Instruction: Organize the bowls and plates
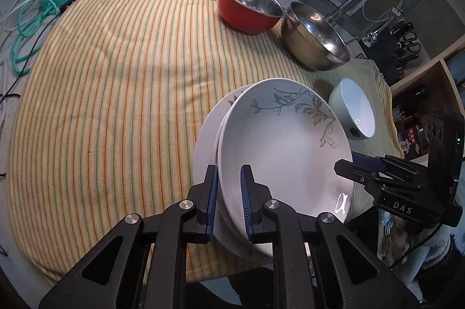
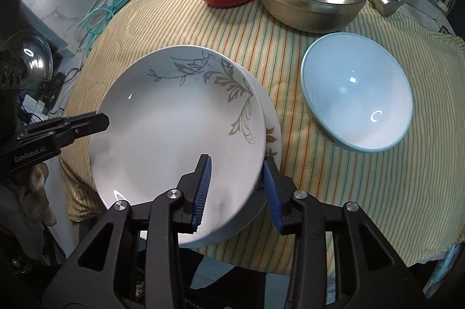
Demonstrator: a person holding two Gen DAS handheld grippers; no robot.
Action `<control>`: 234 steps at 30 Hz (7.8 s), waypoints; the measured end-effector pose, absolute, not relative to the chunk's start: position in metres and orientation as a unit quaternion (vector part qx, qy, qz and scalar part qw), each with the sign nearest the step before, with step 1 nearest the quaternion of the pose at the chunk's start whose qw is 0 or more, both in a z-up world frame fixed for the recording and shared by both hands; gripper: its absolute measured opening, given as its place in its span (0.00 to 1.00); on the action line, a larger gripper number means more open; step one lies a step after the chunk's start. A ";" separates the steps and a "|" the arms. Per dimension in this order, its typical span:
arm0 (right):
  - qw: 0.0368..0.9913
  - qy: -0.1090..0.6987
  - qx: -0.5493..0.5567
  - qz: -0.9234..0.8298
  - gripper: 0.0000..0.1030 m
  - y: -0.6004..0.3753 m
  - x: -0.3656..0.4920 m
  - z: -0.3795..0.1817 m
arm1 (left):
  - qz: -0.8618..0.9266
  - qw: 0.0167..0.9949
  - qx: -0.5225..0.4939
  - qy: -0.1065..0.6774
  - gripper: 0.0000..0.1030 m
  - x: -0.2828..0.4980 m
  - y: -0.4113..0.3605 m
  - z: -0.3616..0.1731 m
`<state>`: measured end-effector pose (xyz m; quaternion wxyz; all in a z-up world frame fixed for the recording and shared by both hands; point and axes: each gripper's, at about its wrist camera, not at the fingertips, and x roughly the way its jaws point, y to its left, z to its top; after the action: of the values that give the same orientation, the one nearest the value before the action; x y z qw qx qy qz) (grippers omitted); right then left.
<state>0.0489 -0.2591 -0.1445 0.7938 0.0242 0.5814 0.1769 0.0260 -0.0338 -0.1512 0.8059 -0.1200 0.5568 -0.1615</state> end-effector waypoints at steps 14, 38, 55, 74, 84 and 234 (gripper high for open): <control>0.813 0.545 0.087 0.184 0.47 -0.286 0.047 -0.117 | -0.150 0.816 -0.123 0.545 0.35 0.033 -0.026 -0.137; 0.841 0.491 0.175 0.146 0.47 -0.371 0.121 -0.082 | -0.189 0.828 -0.134 0.510 0.35 0.097 -0.074 -0.110; 0.803 0.529 0.238 0.137 0.47 -0.416 0.215 -0.125 | -0.199 0.792 -0.207 0.539 0.35 0.183 -0.130 -0.133; 0.797 0.546 0.207 0.155 0.24 -0.403 0.252 -0.146 | -0.176 0.801 -0.164 0.548 0.22 0.205 -0.147 -0.143; 0.803 0.549 0.179 0.150 0.13 -0.395 0.251 -0.146 | -0.182 0.808 -0.141 0.542 0.15 0.208 -0.161 -0.145; 0.777 0.560 0.218 0.187 0.29 -0.264 0.301 -0.164 | -0.132 0.812 -0.161 0.545 0.26 0.256 -0.043 -0.152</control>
<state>0.3009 -0.2638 -0.1636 0.7773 0.2177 0.5600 0.1868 0.2558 -0.0433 -0.1520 0.8120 -0.1609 0.5454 -0.1318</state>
